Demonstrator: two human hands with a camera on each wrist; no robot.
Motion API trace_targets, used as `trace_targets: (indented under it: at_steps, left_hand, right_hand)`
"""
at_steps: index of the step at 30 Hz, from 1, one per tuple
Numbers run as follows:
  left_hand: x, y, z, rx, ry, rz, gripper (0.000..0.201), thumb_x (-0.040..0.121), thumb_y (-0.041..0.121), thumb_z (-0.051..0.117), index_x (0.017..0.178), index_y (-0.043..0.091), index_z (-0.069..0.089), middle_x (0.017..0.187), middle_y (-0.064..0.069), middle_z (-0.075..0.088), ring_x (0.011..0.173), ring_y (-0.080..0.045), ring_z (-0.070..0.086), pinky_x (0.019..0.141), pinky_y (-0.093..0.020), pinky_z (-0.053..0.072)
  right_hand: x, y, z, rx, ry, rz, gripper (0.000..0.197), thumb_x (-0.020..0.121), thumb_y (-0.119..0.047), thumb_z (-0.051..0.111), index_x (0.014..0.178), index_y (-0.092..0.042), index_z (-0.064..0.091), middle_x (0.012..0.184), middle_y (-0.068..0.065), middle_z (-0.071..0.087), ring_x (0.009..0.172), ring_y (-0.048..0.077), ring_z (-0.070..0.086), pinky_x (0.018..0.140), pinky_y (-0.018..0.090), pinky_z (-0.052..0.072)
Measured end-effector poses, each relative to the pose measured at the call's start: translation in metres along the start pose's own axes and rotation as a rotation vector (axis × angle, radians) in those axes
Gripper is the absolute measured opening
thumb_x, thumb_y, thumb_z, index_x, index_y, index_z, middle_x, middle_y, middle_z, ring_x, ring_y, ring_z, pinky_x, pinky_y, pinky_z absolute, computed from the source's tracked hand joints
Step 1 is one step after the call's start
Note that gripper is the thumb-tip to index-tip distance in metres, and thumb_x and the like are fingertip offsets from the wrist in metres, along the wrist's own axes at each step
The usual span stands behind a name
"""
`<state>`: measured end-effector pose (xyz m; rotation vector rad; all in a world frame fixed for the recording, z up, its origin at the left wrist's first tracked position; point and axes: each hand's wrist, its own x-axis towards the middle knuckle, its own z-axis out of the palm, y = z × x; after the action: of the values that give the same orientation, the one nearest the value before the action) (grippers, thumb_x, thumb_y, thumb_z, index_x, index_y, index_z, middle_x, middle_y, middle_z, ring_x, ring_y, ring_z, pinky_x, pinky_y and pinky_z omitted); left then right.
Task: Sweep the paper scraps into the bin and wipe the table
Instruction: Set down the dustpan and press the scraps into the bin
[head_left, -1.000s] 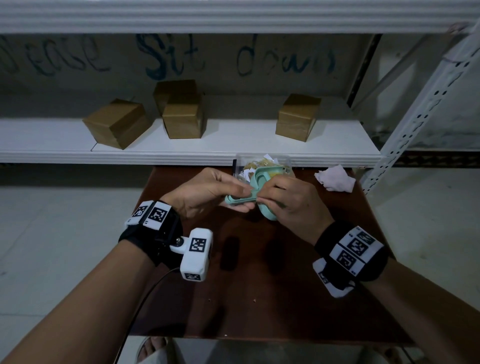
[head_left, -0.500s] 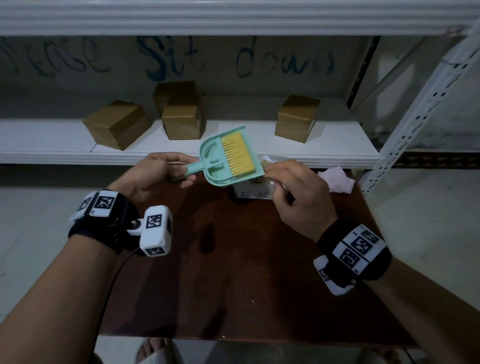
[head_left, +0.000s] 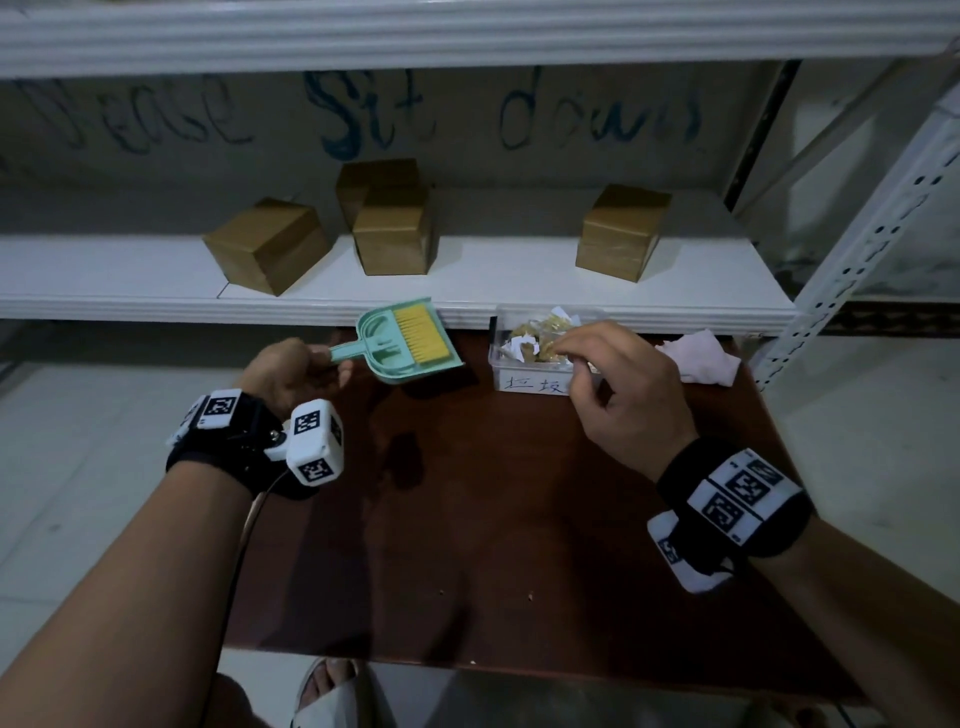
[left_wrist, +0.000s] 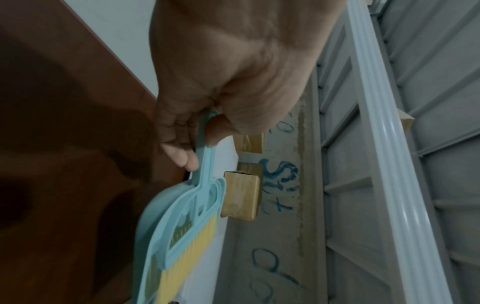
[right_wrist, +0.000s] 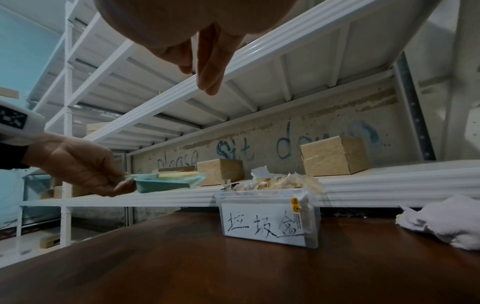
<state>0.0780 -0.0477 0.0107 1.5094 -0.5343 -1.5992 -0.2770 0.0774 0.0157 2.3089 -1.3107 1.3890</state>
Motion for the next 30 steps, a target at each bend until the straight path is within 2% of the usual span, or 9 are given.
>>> trace_targets:
  at_steps: [6, 11, 15, 17, 21, 23, 24, 26, 30]
  left_hand:
    - [0.019, -0.018, -0.007, 0.012, 0.09, -0.085, 0.021, 0.105, 0.001, 0.042, 0.09, -0.007, 0.055, 0.072, -0.018, 0.063, 0.07, -0.023, 0.061, 0.044, -0.029, 0.058]
    - [0.036, -0.022, -0.006, 0.006, 0.115, -0.079, 0.023, 0.107, 0.014, 0.046, 0.093, -0.003, 0.051, 0.063, -0.019, 0.059, 0.051, -0.019, 0.063, 0.044, -0.026, 0.058]
    - [0.052, -0.025, -0.01, 0.012, 0.128, 0.007, 0.049, 0.098, 0.026, 0.065, 0.137, -0.001, 0.052, 0.123, -0.025, 0.066, 0.082, -0.026, 0.073, 0.057, -0.031, 0.062]
    - [0.045, -0.027, -0.001, -0.01, 0.13, 0.037, 0.048, 0.095, 0.026, 0.068, 0.136, 0.005, 0.058, 0.128, -0.022, 0.065, 0.084, -0.028, 0.075, 0.059, -0.033, 0.062]
    - [0.039, -0.037, 0.019, 0.231, 0.232, 0.148, 0.04, 0.082, 0.027, 0.074, 0.116, 0.007, 0.066, 0.116, -0.024, 0.066, 0.107, -0.041, 0.068, 0.087, -0.052, 0.06]
    - [0.04, -0.044, 0.029, 0.392, 0.201, 0.194, 0.036, 0.074, 0.023, 0.079, 0.102, 0.002, 0.073, 0.101, -0.027, 0.071, 0.093, -0.044, 0.072, 0.07, -0.054, 0.061]
    - [0.038, -0.047, 0.034, 0.451, 0.153, 0.204, 0.028, 0.078, 0.019, 0.078, 0.1, 0.001, 0.074, 0.091, -0.021, 0.072, 0.078, -0.036, 0.071, 0.061, -0.043, 0.059]
    - [0.04, -0.053, 0.044, 0.53, 0.08, 0.167, 0.024, 0.085, 0.017, 0.076, 0.104, 0.001, 0.075, 0.085, -0.01, 0.07, 0.069, -0.022, 0.064, 0.059, -0.032, 0.051]
    - [0.044, -0.055, 0.055, 0.652, 0.009, 0.213, 0.026, 0.087, 0.023, 0.077, 0.107, 0.006, 0.075, 0.116, -0.014, 0.073, 0.106, -0.03, 0.069, 0.1, -0.044, 0.054]
  right_hand:
    - [-0.002, 0.001, 0.005, 0.012, -0.024, -0.032, 0.025, 0.086, 0.009, 0.058, 0.104, 0.002, 0.073, 0.105, 0.013, 0.073, 0.103, 0.031, 0.07, 0.092, 0.046, 0.056]
    - [-0.005, 0.001, 0.004, 0.001, -0.067, -0.037, 0.025, 0.087, 0.007, 0.058, 0.105, 0.003, 0.073, 0.106, 0.014, 0.072, 0.102, 0.032, 0.07, 0.09, 0.046, 0.057]
    - [-0.007, 0.003, 0.002, -0.004, -0.086, -0.028, 0.025, 0.086, 0.008, 0.058, 0.106, 0.002, 0.073, 0.104, 0.014, 0.071, 0.099, 0.033, 0.07, 0.087, 0.046, 0.057]
    - [-0.007, 0.005, 0.002, -0.01, -0.103, -0.013, 0.025, 0.087, 0.007, 0.058, 0.106, 0.001, 0.072, 0.104, 0.013, 0.071, 0.098, 0.032, 0.07, 0.087, 0.046, 0.057]
    - [-0.008, 0.005, 0.003, -0.005, -0.117, 0.002, 0.026, 0.085, 0.008, 0.058, 0.106, 0.002, 0.072, 0.103, 0.014, 0.07, 0.098, 0.033, 0.07, 0.086, 0.046, 0.057]
    - [-0.009, 0.004, 0.004, -0.011, -0.132, 0.003, 0.026, 0.084, 0.008, 0.058, 0.105, 0.002, 0.072, 0.103, 0.014, 0.07, 0.098, 0.033, 0.069, 0.086, 0.046, 0.057]
    - [-0.009, 0.003, 0.004, -0.021, -0.147, 0.005, 0.026, 0.084, 0.007, 0.058, 0.105, 0.001, 0.072, 0.102, 0.013, 0.07, 0.098, 0.032, 0.069, 0.086, 0.045, 0.057]
    - [-0.009, 0.003, 0.005, -0.043, -0.188, 0.015, 0.025, 0.084, 0.004, 0.058, 0.105, -0.001, 0.071, 0.102, 0.013, 0.07, 0.099, 0.032, 0.069, 0.085, 0.045, 0.057]
    - [-0.011, 0.005, 0.005, -0.06, -0.257, 0.056, 0.024, 0.085, 0.001, 0.057, 0.104, -0.004, 0.07, 0.101, 0.011, 0.068, 0.097, 0.03, 0.067, 0.081, 0.046, 0.057]
